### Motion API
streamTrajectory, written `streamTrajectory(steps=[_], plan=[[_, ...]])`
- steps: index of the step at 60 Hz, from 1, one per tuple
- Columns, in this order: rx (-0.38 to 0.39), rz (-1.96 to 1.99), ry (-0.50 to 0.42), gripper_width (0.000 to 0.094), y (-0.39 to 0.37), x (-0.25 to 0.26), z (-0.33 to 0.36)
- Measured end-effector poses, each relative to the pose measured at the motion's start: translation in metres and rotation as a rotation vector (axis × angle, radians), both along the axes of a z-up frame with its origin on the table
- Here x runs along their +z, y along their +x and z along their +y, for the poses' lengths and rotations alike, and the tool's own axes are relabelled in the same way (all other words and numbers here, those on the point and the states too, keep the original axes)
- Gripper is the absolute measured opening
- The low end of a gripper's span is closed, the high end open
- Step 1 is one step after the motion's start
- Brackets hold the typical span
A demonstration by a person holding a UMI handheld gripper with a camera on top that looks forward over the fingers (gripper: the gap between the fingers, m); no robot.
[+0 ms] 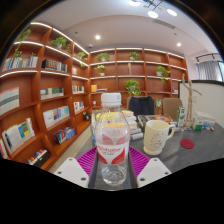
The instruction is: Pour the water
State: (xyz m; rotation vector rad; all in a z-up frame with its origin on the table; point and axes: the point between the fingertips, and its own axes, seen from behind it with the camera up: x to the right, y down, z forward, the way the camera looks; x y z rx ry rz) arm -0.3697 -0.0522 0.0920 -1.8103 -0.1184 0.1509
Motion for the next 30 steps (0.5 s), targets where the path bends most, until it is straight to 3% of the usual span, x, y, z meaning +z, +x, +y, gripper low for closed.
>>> streamTrajectory(steps=[9,30], plan=[[-0.022,-0.012,0.016,0.0352,0.003,0.0,0.001],[-0.054,0.117,-0.037,0.0347,0.006,0.005,0.007]])
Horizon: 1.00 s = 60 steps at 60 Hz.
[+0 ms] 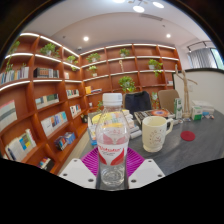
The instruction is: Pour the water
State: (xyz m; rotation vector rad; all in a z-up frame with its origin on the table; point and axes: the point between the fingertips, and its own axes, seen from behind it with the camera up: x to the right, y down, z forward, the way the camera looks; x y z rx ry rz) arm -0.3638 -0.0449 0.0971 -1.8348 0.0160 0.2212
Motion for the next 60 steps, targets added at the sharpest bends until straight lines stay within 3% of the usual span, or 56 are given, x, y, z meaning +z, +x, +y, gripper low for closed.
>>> streamTrajectory(steps=[15,36,50,60], plan=[[0.03,0.64,0.022,0.0347,-0.025,0.053,0.04],[-0.09,1.557,0.064,0.0347,0.032,0.106,0.101],[-0.092,1.959,0.061,0.0346,0.041,0.134,0.124],[-0.13,2.177,0.047,0.0344,0.051,0.126,0.134]])
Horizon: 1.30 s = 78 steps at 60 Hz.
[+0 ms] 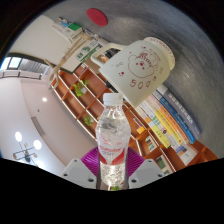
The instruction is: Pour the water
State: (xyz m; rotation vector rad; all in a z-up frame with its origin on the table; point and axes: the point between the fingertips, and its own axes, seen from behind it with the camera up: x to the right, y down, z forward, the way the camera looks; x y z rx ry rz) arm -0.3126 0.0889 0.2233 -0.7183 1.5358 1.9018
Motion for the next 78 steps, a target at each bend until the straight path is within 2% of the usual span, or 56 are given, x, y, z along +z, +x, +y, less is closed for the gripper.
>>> streamTrajectory(steps=[14,24,31,40,45,52,58,68,73,74,78], plan=[[0.05,0.005,-0.012,0.0348,-0.012,-0.007,0.002],[0.053,-0.11,-0.015,0.0348,-0.019,-0.001,-0.005],[0.029,-0.387,0.016,0.0348,-0.02,0.024,-0.009],[-0.009,-1.001,0.012,0.0349,-0.009,0.048,-0.013],[-0.101,-1.389,-0.067,0.0348,0.034,0.047,-0.017],[-0.195,-1.849,-0.241,0.0349,0.106,0.039,-0.022],[-0.278,-2.09,-0.387,0.0348,0.164,0.027,-0.017],[-0.296,-2.223,-0.63,0.0352,0.241,-0.016,-0.021],[-0.285,-2.249,-0.704,0.0351,0.264,-0.039,-0.023],[-0.288,-2.254,-0.715,0.0351,0.281,-0.059,-0.014],[-0.276,-2.261,-0.747,0.0353,0.289,-0.071,-0.017]])
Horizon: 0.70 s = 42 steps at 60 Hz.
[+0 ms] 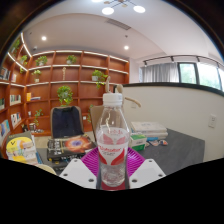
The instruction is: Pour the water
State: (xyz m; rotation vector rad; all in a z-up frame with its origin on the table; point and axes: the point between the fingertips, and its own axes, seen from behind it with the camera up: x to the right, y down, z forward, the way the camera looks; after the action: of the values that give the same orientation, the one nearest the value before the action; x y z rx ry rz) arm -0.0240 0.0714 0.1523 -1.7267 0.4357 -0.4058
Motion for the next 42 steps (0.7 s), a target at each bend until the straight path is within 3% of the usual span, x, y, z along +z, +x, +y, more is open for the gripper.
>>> streamTrajectory(steps=[14,18,28,34,39,42], plan=[[0.026,0.069,-0.03,0.0356,0.012,-0.058,0.013],[0.034,0.06,0.009,0.0362,0.015,-0.054,0.015],[0.041,0.03,0.004,0.0411,0.009,-0.053,0.014],[0.034,0.024,0.0,0.0535,0.007,-0.054,0.012],[0.043,-0.036,-0.069,0.081,0.009,-0.06,0.007],[0.054,-0.055,-0.091,0.0891,0.004,-0.064,0.004]])
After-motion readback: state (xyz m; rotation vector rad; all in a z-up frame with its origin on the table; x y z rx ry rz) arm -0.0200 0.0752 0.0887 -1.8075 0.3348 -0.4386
